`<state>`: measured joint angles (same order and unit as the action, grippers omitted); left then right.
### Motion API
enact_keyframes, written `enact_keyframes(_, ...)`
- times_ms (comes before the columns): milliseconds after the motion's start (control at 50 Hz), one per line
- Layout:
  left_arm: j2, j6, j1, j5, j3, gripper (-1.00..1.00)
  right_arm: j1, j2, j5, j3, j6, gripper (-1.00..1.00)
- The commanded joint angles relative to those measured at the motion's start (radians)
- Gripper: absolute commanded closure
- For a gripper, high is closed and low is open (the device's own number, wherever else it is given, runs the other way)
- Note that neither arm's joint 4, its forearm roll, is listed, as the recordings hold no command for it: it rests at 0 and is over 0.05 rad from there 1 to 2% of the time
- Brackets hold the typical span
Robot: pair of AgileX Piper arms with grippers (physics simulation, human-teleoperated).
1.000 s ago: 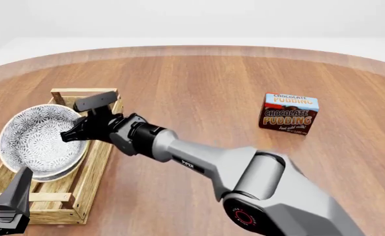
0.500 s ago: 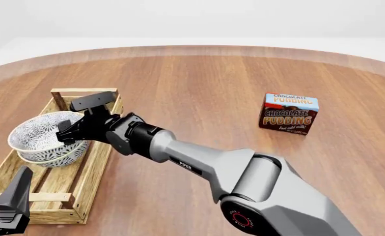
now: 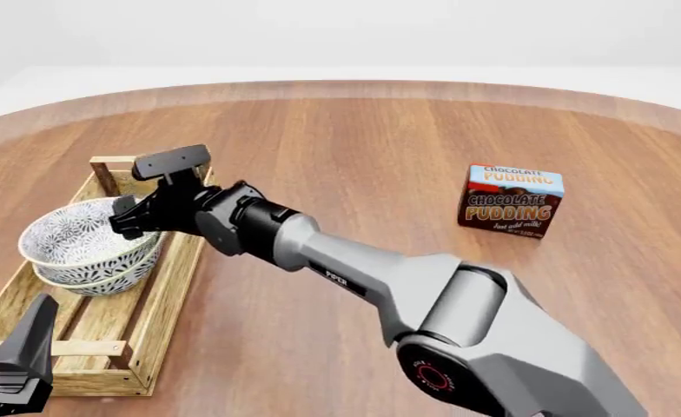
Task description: Stack the left bowl on the right bowl and place them in the tray.
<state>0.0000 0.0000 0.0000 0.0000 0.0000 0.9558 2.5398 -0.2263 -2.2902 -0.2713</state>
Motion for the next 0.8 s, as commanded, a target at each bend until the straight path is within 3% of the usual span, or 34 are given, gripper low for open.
enact_keyframes(20,0.000,0.000,0.000,0.000,0.000,-1.00,-0.044,-0.035,-0.068,-0.027,0.042,-1.00)
enact_keyframes(180,0.000,0.000,0.000,0.000,0.000,-1.00,-0.051,-0.096,-0.097,-0.009,0.073,-1.00)
enact_keyframes(440,0.000,0.000,0.000,0.000,0.000,-1.00,-0.061,-0.330,-0.072,0.168,0.140,-1.00)
enact_keyframes(680,0.000,0.000,0.000,0.000,0.000,-1.00,-0.082,-0.452,-0.053,0.277,0.184,-1.00)
enact_keyframes(800,0.000,0.000,0.000,0.000,0.000,-1.00,-0.101,-0.543,0.006,0.406,0.194,-1.00)
